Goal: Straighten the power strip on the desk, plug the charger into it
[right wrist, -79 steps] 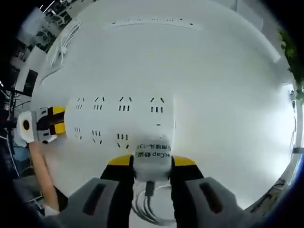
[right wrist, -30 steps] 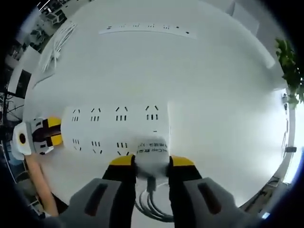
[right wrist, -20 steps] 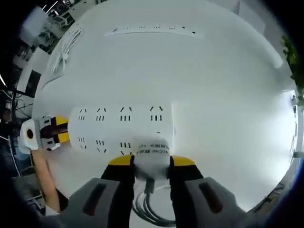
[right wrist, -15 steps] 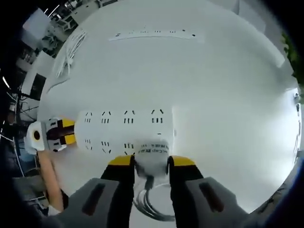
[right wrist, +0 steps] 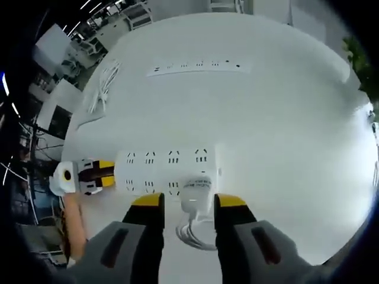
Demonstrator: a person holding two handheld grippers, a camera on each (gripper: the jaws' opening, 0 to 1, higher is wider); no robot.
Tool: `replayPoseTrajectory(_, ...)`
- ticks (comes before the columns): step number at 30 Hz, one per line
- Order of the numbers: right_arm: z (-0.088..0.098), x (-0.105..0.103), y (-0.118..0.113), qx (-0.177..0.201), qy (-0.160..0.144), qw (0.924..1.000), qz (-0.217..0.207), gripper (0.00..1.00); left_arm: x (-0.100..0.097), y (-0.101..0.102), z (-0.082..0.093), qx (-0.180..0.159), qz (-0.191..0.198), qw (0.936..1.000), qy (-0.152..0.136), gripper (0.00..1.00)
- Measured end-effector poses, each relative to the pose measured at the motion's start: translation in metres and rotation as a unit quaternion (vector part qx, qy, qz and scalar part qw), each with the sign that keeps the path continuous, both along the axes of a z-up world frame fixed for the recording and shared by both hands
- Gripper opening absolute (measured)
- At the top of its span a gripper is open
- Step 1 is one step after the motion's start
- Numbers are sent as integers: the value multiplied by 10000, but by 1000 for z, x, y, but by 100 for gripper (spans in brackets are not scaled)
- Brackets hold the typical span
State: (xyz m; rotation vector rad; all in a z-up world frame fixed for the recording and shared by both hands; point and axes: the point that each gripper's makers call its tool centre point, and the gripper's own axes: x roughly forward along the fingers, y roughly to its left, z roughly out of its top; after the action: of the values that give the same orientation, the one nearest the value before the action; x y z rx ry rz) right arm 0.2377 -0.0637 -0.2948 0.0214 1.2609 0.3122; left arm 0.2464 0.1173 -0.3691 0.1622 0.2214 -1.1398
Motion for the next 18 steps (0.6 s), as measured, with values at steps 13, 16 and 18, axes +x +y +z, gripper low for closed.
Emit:
replayPoseTrajectory(13, 6, -3, 0, -65, -87, 9999, 131, 31, 1, 0, -1, -3, 59, 10000, 39, 17)
replayPoseTrajectory(16, 6, -5, 0, -57, -79, 9998, 157, 30, 0, 1, -1, -1, 34, 10000, 69, 19)
replayPoseTrajectory(18, 5, -7, -1, -61, -47, 9998, 162, 30, 0, 2, -1, 11, 63, 9999, 100, 19)
